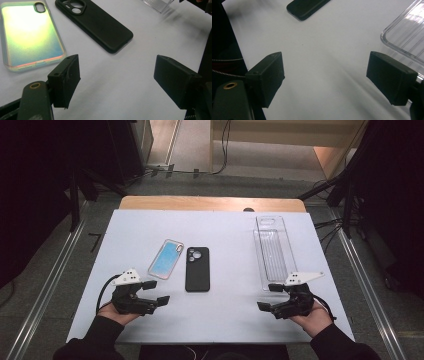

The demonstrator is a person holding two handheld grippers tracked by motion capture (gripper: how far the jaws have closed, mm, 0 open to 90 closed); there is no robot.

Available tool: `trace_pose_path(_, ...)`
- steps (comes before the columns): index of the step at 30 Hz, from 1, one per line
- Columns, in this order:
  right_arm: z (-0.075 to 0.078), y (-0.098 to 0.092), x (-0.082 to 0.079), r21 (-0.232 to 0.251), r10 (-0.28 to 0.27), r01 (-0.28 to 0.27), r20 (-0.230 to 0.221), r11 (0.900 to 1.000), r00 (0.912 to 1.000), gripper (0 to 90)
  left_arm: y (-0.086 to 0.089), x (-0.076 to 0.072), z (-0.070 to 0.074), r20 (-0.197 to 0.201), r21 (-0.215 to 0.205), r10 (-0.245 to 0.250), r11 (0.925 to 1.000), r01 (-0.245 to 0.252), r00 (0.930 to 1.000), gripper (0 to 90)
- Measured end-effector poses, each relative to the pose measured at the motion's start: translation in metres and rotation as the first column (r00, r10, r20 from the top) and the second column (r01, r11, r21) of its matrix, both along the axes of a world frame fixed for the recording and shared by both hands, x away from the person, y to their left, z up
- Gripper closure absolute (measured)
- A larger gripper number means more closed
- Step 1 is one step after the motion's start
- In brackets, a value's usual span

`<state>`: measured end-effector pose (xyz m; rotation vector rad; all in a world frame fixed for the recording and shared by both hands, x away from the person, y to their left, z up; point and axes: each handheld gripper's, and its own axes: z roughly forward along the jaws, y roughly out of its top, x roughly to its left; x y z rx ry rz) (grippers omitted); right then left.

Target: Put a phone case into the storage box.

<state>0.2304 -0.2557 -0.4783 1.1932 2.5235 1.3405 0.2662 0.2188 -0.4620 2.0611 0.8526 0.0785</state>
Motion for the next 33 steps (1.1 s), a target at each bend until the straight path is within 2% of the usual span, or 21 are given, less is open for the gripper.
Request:
trace_pose_path(9, -0.001, 0.0008, 0.0012, 0.002, 0.0, 0.0, -0.005, 1.0, 1.0, 12.8, 0.0006, 0.0006, 0.001, -0.017, 0.013, 0.013, 0.9998, -0.013, 0.9998, 21.6)
trace_pose_path(33, -0.0019, -0.0002, 0.002, 0.006, -0.013, 0.013, -0.003, 1.0, 0.9999, 12.8, 0.0021, 0.0009, 0.0018, -0.016, 0.031, 0.044, 0.9986, -0.043, 0.9989, 21.6)
